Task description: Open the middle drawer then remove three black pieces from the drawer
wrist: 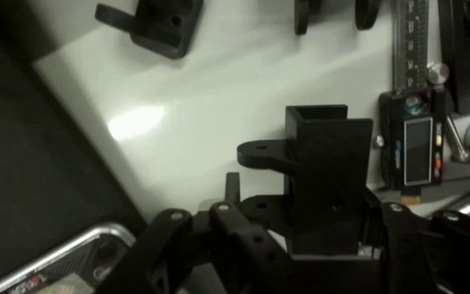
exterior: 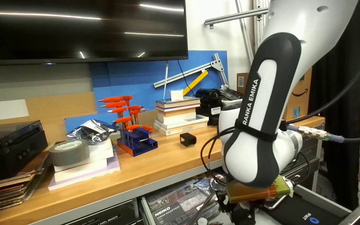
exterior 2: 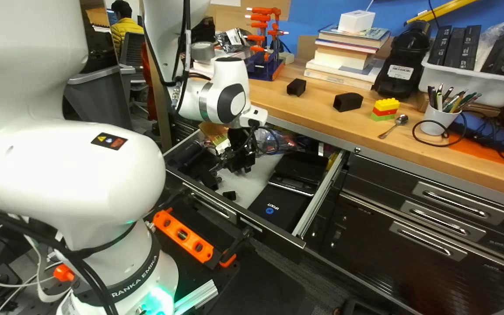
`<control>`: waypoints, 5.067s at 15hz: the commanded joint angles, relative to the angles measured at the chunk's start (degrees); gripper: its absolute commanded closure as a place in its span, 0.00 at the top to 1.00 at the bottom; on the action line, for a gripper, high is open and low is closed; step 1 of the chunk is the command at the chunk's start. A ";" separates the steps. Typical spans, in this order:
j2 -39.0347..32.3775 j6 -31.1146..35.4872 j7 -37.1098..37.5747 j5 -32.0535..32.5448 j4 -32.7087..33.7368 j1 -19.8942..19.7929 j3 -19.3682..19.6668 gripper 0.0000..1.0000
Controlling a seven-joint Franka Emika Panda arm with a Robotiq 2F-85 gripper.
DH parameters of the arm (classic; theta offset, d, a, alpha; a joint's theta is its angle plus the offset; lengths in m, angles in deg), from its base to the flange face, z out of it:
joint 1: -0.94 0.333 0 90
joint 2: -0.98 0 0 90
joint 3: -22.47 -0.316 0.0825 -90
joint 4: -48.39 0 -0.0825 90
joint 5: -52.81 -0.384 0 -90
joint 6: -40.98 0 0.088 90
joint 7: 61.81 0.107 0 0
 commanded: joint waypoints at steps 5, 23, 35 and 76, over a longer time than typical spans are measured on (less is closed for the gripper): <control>8.33 -17.43 1.06 10.85 12.84 -7.28 -1.75 0.37; -18.40 -39.90 -13.92 5.71 62.09 -21.34 -9.77 0.37; -22.45 -46.06 -14.28 5.84 70.33 -22.58 -9.17 0.97; 45.32 -52.01 -53.69 1.06 12.52 -30.74 -7.66 1.00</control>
